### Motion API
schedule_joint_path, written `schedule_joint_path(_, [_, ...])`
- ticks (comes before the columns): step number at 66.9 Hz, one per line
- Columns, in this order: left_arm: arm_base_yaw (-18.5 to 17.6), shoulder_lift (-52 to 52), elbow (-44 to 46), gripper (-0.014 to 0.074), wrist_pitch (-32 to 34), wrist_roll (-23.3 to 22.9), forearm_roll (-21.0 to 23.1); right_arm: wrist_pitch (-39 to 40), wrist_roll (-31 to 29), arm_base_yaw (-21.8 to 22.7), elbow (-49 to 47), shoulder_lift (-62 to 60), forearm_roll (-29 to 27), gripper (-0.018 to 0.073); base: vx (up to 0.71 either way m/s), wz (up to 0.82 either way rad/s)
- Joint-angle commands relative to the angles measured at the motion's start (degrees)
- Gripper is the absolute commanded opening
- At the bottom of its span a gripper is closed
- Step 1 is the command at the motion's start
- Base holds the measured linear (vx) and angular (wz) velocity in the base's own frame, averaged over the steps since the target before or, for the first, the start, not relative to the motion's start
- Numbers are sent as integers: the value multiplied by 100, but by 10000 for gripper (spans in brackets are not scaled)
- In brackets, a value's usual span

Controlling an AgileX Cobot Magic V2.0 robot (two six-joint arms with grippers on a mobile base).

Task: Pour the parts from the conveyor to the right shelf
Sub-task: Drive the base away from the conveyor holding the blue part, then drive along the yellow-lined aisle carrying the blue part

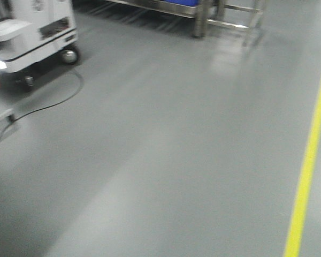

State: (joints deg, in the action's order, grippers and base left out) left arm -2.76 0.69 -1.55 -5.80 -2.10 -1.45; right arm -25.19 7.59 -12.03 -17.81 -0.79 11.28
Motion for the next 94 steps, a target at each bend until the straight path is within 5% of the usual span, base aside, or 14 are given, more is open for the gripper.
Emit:
schedule_joint_path(1, [-32, 69, 111, -6, 451, -44, 35, 470, -37, 24, -155, 79, 98, -5, -13, -79])
schedule_joint_path(49, [-32, 69, 111, -6, 451, -44, 35, 460, -37, 24, -155, 79, 98, -5, 2, -81])
schedule_joint_path(94, [-32, 69, 111, -6, 451, -44, 35, 460, -37, 24, -155, 79, 98, -5, 18, -29])
